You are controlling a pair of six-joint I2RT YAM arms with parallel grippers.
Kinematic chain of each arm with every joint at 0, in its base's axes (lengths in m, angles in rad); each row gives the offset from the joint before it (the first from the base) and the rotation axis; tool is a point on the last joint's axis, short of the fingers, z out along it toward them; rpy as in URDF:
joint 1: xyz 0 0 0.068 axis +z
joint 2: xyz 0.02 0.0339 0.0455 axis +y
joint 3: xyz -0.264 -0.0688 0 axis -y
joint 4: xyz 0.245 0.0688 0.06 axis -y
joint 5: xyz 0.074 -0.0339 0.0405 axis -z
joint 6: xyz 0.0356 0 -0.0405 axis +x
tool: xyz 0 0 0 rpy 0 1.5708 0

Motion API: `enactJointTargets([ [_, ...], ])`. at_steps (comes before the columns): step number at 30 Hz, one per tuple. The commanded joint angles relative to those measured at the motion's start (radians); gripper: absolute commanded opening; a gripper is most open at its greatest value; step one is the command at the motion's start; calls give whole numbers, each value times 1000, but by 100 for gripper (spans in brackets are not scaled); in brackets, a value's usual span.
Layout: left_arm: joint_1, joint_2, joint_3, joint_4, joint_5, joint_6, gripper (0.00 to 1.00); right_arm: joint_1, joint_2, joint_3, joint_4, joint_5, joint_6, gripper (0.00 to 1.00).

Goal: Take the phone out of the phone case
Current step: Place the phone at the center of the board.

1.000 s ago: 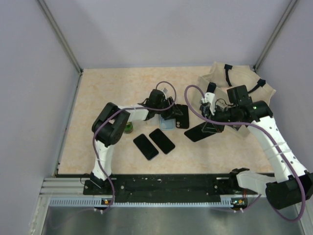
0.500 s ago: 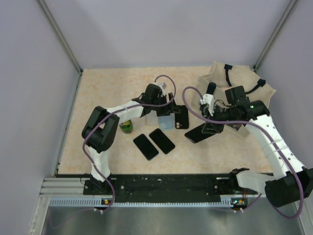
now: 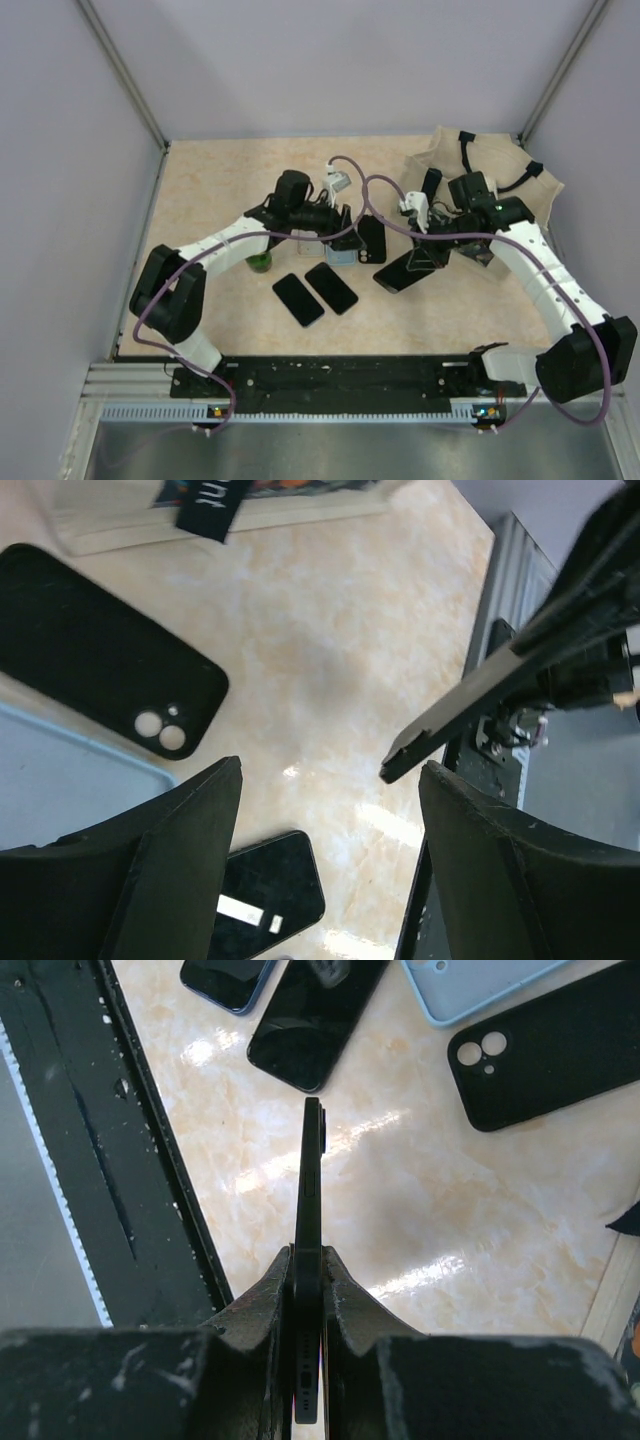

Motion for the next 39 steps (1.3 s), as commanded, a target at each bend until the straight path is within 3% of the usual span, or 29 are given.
enactJointTargets([
  [1,-41,-37,-13,16,189,205,76,48,21,37,48,-76,-13,0],
  [4,-73,-58,-38,11,189,299,76,60,40,55,51,-118,-9,0],
  [8,-93,-94,-107,129,255,310,76,66,61,91,62,-169,6,0],
  [13,-130,-91,-107,119,285,343,74,71,86,118,62,-204,9,0],
  [24,-156,-22,-43,126,330,302,30,80,100,125,94,-220,32,0],
  [26,-158,-14,-29,100,344,310,26,80,100,129,105,-224,40,0],
  [28,-158,-3,-18,76,356,316,16,82,106,135,111,-232,41,0],
  [30,-158,1,-15,57,365,313,0,80,106,135,125,-238,49,0],
  [36,-156,-22,-33,63,350,290,0,80,100,123,175,-237,89,1],
  [39,-150,-46,-53,86,327,285,0,80,97,125,200,-234,116,12],
])
